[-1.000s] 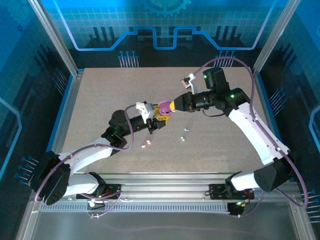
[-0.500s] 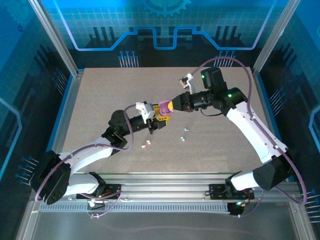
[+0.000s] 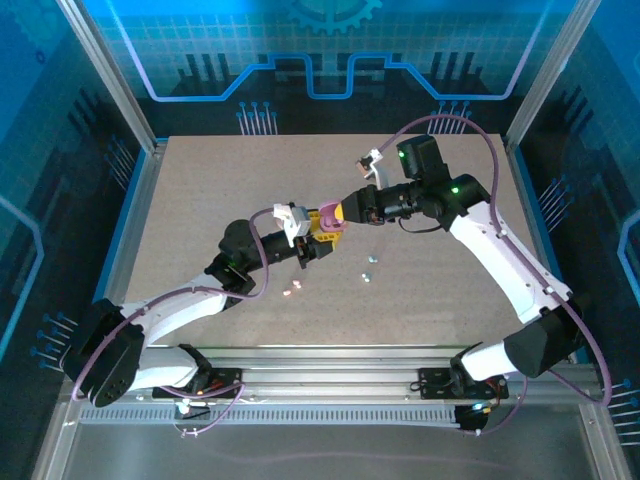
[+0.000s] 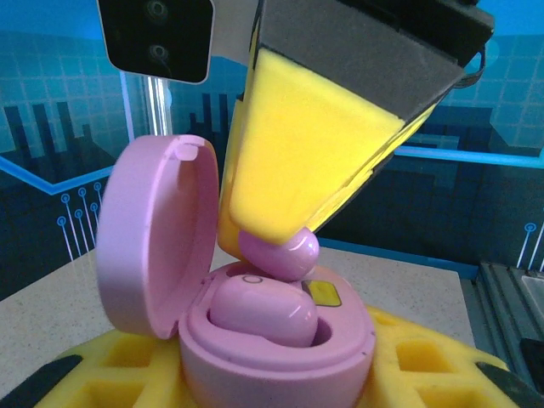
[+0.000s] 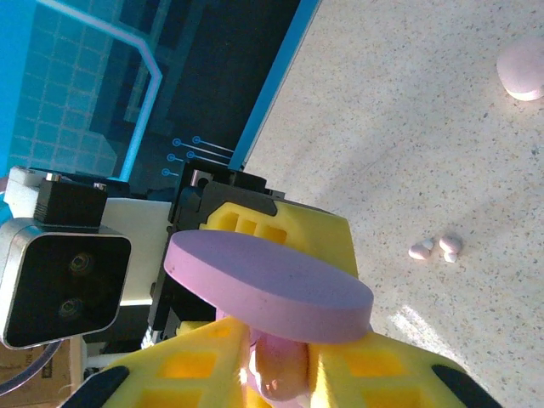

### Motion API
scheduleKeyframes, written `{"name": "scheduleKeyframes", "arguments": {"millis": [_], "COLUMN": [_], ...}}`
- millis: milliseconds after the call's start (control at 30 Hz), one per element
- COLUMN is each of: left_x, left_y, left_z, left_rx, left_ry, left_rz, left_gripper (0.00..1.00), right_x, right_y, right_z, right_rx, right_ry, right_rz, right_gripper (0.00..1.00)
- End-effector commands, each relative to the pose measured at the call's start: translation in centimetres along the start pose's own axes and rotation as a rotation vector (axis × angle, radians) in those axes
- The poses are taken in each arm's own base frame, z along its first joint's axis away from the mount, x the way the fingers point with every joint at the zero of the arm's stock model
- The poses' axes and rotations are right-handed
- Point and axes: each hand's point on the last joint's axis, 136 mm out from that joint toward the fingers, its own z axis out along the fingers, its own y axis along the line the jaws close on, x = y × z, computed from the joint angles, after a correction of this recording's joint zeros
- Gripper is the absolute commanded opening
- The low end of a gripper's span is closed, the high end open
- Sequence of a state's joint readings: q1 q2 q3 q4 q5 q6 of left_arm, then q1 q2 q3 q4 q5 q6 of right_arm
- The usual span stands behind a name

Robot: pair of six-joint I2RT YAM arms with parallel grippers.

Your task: Insert the wireless bluetooth earbuds into the charging case

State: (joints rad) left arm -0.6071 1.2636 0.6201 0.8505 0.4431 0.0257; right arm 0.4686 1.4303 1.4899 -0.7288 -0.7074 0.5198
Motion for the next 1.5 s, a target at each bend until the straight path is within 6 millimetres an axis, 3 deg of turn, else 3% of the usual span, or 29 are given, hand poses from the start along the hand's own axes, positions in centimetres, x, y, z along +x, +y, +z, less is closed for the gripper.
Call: {"name": "scheduleKeyframes", "arguments": {"millis": [0, 967, 1300, 1467], "left_x": [-2.8, -2.6, -2.6, -2.3], "left_y": [-0.7, -0.6, -0.4, -0.8], "left_z": [0.3, 0.1, 0.1, 0.2], "left_rx": [0.029, 0.021, 0.01, 0.022], "left_ry": [-0.084, -0.072, -0.069, -0.065], "left_rz": [0.043, 0.049, 0.057, 0.081], "left_gripper": [0.33, 0.33, 0.33, 0.33], "right_x": [0.4, -0.4, -1.8, -3.5], "right_y": [-0.6, 0.3, 1.7, 0.0], "right_z": [0.3, -1.4, -4.4, -6.2], "right_rx": [0.053, 0.086, 0.062, 0.114], "right_ry": [0.025, -0.043, -0.193, -0.331], "right_rz": [0.004, -0.033, -0.099, -0.011], "right_gripper": [0.29, 0.48, 0.5, 0.56]}}
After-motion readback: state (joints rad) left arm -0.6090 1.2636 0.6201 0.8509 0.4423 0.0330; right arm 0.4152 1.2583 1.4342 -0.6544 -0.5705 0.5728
